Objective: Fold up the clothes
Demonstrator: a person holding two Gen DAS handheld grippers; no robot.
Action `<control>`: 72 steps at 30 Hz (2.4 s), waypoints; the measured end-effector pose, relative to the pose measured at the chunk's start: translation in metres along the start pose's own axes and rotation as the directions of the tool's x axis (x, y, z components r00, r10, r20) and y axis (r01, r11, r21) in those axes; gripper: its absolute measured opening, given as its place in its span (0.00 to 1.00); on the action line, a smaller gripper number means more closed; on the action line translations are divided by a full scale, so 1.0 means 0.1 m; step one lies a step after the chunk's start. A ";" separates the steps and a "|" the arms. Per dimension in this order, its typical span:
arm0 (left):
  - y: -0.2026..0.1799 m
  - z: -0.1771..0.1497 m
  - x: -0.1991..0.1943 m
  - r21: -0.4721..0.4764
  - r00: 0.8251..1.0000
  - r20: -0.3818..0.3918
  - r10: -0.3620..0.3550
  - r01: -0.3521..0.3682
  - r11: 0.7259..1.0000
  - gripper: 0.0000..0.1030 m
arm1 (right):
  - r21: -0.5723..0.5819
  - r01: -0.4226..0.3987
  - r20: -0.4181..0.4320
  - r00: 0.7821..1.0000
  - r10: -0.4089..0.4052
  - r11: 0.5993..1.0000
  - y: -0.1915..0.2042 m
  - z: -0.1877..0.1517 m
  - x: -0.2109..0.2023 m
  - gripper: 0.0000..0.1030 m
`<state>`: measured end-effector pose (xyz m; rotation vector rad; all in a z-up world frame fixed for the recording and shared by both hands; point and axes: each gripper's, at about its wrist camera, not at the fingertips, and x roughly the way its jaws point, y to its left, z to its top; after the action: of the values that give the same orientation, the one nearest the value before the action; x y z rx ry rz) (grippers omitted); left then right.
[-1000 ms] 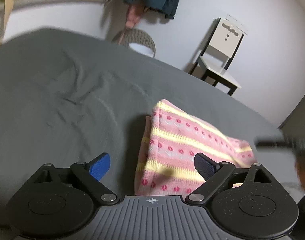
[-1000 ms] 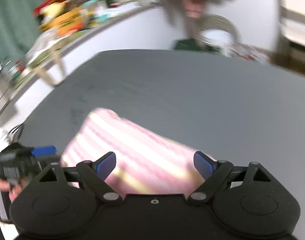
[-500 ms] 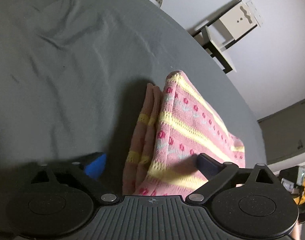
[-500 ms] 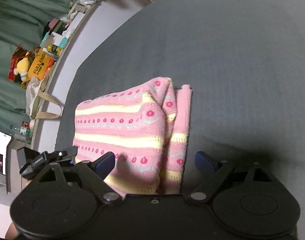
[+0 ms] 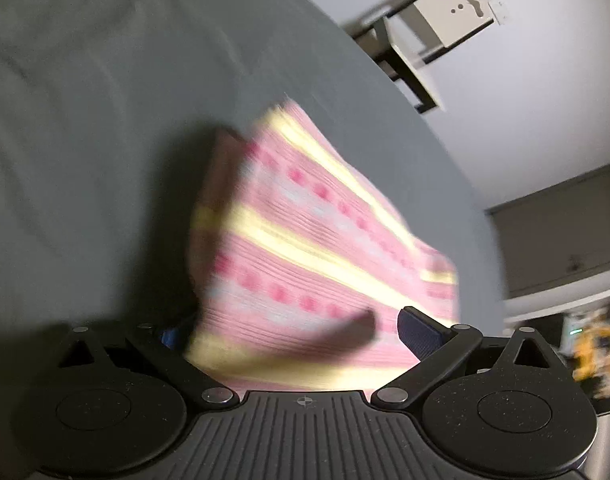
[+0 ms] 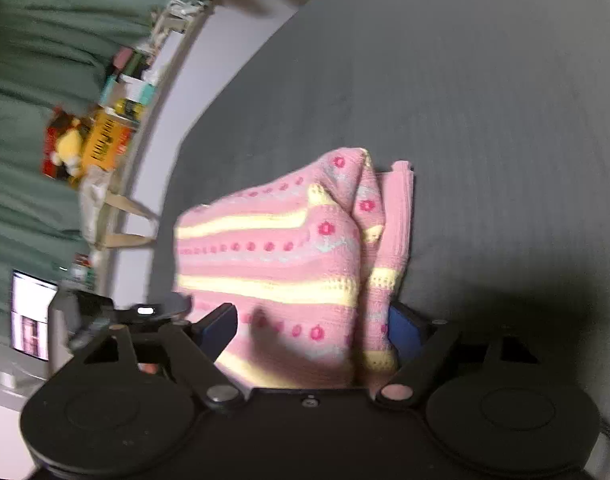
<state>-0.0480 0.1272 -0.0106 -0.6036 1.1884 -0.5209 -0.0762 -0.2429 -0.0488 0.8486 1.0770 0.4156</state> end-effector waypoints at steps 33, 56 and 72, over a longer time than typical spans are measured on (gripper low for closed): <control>-0.72 0.43 -1.14 0.293 0.921 0.240 0.308 -0.371 0.881 0.43 | -0.484 0.133 0.252 0.968 -0.008 0.865 1.29 -0.08 0.04 0.26; -0.30 2.56 -0.09 0.370 0.796 0.484 0.363 -0.563 0.739 0.44 | -0.401 0.259 0.448 0.892 -0.059 0.879 1.85 1.46 1.49 0.26; 0.54 2.69 0.26 0.285 0.799 0.514 0.313 -0.503 0.816 0.95 | -0.272 0.268 0.414 0.899 -0.139 0.924 1.10 1.66 1.84 0.65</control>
<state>0.2192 0.1919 0.0029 -0.0679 0.7024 -0.2145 0.1637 -0.1166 -0.0381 0.4867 0.6925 0.2206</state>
